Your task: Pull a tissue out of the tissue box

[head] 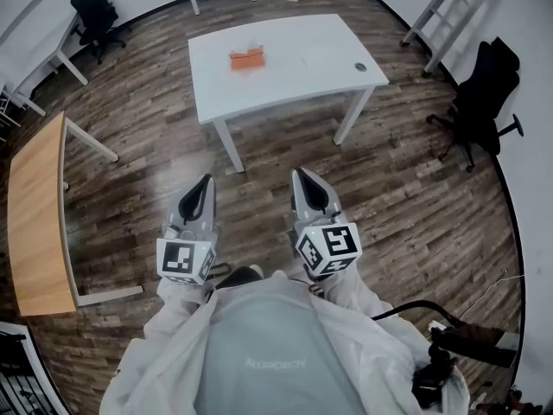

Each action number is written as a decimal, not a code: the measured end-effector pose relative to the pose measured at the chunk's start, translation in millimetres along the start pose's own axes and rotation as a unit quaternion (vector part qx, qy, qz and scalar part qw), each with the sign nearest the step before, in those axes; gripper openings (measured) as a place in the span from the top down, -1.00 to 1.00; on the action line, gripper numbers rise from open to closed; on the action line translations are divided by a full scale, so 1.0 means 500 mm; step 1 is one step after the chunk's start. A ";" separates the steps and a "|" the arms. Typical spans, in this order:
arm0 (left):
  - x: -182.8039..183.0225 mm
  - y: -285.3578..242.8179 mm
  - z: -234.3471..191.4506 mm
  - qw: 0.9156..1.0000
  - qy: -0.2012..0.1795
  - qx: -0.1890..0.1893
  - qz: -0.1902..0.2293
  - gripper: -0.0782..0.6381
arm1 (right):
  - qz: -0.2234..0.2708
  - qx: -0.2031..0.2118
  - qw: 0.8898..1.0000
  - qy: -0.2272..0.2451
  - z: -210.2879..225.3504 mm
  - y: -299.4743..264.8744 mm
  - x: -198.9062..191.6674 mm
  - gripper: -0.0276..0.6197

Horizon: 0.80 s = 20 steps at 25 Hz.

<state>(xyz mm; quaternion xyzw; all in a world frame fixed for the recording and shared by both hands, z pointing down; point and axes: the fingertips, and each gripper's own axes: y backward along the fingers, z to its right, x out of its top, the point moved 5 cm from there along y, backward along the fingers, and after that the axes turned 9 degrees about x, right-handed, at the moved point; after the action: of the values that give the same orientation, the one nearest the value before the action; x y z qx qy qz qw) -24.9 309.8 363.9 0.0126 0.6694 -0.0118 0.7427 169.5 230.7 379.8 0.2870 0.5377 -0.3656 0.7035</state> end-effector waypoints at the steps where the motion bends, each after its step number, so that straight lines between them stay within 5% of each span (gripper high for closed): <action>1: 0.002 -0.002 0.004 1.000 -0.002 0.001 0.001 0.78 | 0.001 0.002 1.000 0.000 0.004 0.001 0.002 0.91; 20: -0.020 -0.093 -0.053 1.000 0.004 0.004 0.004 0.78 | -0.007 -0.013 1.000 -0.004 0.055 -0.091 -0.004 0.91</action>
<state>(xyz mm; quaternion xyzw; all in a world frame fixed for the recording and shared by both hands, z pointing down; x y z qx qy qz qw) -53.6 264.5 371.2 0.0184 0.6721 -0.0112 0.7401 146.6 183.4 388.0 0.2726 0.5418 -0.3644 0.7067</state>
